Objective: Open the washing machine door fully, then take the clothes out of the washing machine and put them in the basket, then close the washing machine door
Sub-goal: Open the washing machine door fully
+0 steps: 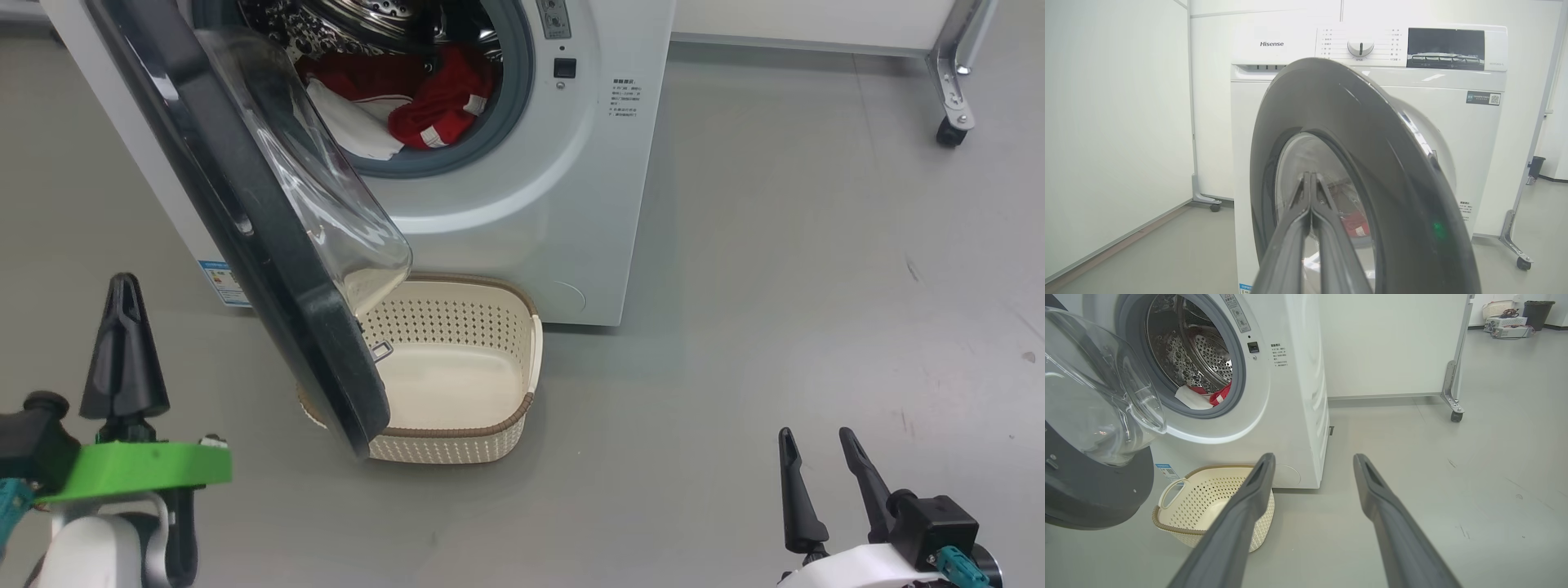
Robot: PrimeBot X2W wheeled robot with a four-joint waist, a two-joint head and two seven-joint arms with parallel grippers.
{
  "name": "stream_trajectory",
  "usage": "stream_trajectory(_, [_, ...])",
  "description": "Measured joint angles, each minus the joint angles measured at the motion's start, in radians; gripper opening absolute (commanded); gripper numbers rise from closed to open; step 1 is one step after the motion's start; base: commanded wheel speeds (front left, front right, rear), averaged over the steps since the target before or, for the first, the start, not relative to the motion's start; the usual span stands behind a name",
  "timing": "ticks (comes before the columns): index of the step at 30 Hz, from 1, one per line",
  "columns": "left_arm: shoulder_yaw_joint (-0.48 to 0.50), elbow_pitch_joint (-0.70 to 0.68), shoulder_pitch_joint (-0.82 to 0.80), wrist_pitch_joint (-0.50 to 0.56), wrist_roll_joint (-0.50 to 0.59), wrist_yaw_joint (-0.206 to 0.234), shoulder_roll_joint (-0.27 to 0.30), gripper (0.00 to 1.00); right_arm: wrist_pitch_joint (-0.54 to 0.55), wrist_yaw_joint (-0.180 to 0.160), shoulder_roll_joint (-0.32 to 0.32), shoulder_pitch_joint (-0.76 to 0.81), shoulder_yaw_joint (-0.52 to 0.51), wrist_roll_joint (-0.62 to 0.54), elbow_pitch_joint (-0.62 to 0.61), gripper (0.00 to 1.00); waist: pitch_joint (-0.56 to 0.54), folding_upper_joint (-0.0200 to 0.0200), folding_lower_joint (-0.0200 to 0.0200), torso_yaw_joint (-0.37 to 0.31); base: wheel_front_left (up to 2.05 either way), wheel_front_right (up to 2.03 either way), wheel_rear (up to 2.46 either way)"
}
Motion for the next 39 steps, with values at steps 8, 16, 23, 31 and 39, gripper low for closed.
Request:
stream_trajectory(8, [-0.034, -0.091, -0.08, -0.005, -0.015, 0.0, 0.001, 0.0, 0.0, 0.0, 0.009, 0.0, -0.002, -0.01, 0.001, 1.0, 0.008, 0.0, 0.0, 0.002, 0.0, 0.0, 0.0])
stream_trajectory(16, [-0.143, -0.152, -0.116, -0.005, -0.015, 0.0, 0.004, 0.0, 0.0, 0.005, 0.015, 0.0, -0.006, -0.017, 0.004, 1.0, 0.012, 0.0, 0.0, -0.004, 0.0, 0.0, 0.0])
stream_trajectory(23, [-0.219, -0.18, -0.137, -0.005, -0.021, 0.0, 0.007, 0.0, 0.0, 0.009, 0.022, -0.001, -0.01, -0.02, 0.013, 1.0, 0.014, 0.0, 0.0, -0.015, 0.0, 0.0, 0.0])
stream_trajectory(31, [-0.368, -0.126, -0.125, 0.037, -0.044, 0.0, 0.009, 0.0, 0.0, 0.017, 0.029, -0.002, -0.012, -0.026, 0.018, 1.0, 0.01, 0.0, 0.0, -0.034, 0.0, 0.0, 0.0])
stream_trajectory(39, [-0.422, -0.026, -0.06, 0.129, -0.081, 0.0, 0.016, 0.0, 0.0, 0.018, 0.035, -0.002, -0.017, -0.026, 0.022, 1.0, 0.015, 0.0, 0.0, -0.047, 0.0, 0.0, 0.0])
